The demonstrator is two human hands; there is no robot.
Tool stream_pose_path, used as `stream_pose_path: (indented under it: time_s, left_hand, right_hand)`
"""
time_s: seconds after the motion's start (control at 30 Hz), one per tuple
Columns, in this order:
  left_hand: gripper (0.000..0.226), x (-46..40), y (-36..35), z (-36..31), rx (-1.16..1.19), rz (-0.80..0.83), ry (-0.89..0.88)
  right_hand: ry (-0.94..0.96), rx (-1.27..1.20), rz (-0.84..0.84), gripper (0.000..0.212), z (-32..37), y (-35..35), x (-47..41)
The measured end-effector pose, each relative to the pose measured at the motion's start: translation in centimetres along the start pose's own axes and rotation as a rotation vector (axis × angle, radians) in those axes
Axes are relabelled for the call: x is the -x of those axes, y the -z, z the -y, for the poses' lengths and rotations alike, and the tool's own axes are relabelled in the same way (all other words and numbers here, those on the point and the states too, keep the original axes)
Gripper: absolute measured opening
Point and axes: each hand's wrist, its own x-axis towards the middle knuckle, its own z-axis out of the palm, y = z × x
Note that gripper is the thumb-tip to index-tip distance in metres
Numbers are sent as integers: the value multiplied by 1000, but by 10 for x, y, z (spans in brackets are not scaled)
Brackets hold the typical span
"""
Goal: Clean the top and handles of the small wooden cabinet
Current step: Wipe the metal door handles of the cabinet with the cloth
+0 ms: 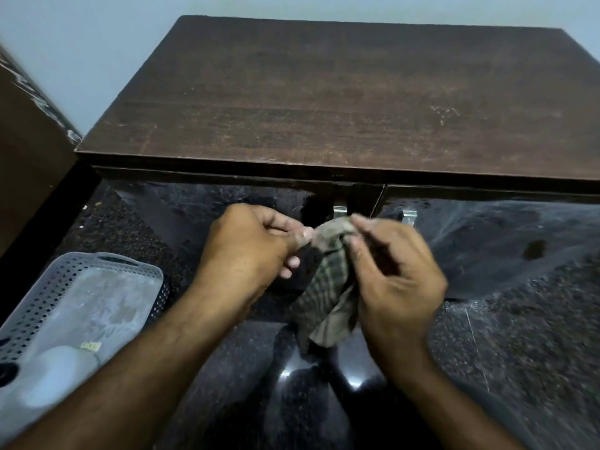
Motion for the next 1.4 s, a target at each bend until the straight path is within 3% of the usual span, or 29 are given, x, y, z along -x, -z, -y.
stream_pose_path:
  time_s: [0.1,0.3,0.53,0.73,0.87,1.0,1.1,1.23,1.4]
  left_hand:
    - [12,-3,3,3,-121,-63,-81]
    - [9,-4,6,6,-179,-36,-146]
    - [9,-2,-8,0,-232,-87,-236]
    - [7,2,-11,0,-319,-13,-224]
    - [7,3,-20,-4,-297,-59,-260]
    - [13,5,-26,-9,-270,-168,-354]
    - [16,3,-30,-11,-272,-201,-349]
    - [15,2,-31,-11,-287,-186,-341]
    - [14,0,-31,-11,-295,-171,-341]
  right_hand:
    - [186,120,-34,14,-6,-9,-18]
    - [351,351,226,14,-23,-11,11]
    - [271,231,48,13,-18,-15,0]
    - [207,262,87,14,-29,-9,20]
    - [-100,125,58,9,-20,-9,20]
    - [-429,-82,-148,11,-6,-8,8]
    - [-312,35,-231,15,3,-9,-9]
    - [-206,165,-110,14,2,-17,-4]
    - [-258,110,-7,19,-10,-15,9]
